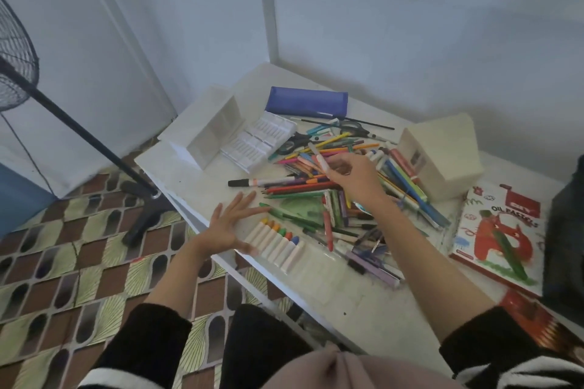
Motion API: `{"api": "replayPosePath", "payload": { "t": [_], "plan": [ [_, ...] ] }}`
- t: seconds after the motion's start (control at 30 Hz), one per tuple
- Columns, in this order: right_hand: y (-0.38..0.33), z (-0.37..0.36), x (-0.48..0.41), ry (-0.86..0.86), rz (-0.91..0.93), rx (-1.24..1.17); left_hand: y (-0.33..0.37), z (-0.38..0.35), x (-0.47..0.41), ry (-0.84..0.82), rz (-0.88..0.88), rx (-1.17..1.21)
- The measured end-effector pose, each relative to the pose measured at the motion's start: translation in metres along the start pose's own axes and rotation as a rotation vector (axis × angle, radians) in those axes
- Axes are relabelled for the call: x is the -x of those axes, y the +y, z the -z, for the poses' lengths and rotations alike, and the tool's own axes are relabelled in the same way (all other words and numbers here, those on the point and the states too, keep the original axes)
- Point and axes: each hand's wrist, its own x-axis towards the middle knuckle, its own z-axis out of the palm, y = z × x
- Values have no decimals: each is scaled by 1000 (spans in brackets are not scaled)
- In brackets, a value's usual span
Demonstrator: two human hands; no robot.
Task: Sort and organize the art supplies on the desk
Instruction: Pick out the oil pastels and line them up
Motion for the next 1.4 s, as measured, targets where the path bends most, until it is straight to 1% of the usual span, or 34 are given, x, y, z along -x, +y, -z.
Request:
{"api": "replayPosePath", "payload": {
  "t": [0.07,0.17,0.27,0.33,0.5,0.6,0.8,0.9,1.0,1.07,1.1,1.2,1.27,1.3,1.33,1.4],
  "plan": [
    [-8,1,25,-195,64,-33,1,0,1,2,6,7],
    [-11,-9,57,-489,100,32,1,-1,0,9,10,6],
    [0,-25,71,-659,239,170,4,-1,1,27,24,-3],
    [6,-31,71,-706,287,246,8,-1,2,31,34,-25],
    [15,-37,68,-701,394,302,7,-1,2,31,28,-52],
    [16,-36,73,-669,394,327,5,0,2,24,22,-30],
    [25,-43,76,-580,460,269,4,1,1,28,20,-43],
    [26,-45,74,-578,494,280,3,0,1,20,19,-44],
    [24,-41,68,-587,479,226,3,0,-1,28,8,-34],
    [21,-30,58,-540,448,163,2,-1,-1,38,7,-10],
    [20,-23,50,-485,435,146,1,-1,-1,41,4,3],
    [20,10,12,-192,347,209,1,-2,-1,42,-6,10],
    [25,33,-18,-18,197,323,1,-1,-2,36,-6,0],
    [28,44,-31,22,114,423,1,0,-1,34,-5,-3],
    [32,52,-43,33,39,541,0,0,-1,31,-6,-5],
    [40,63,-59,-12,-77,762,-1,-1,-1,26,-11,-4]
  ]
}}
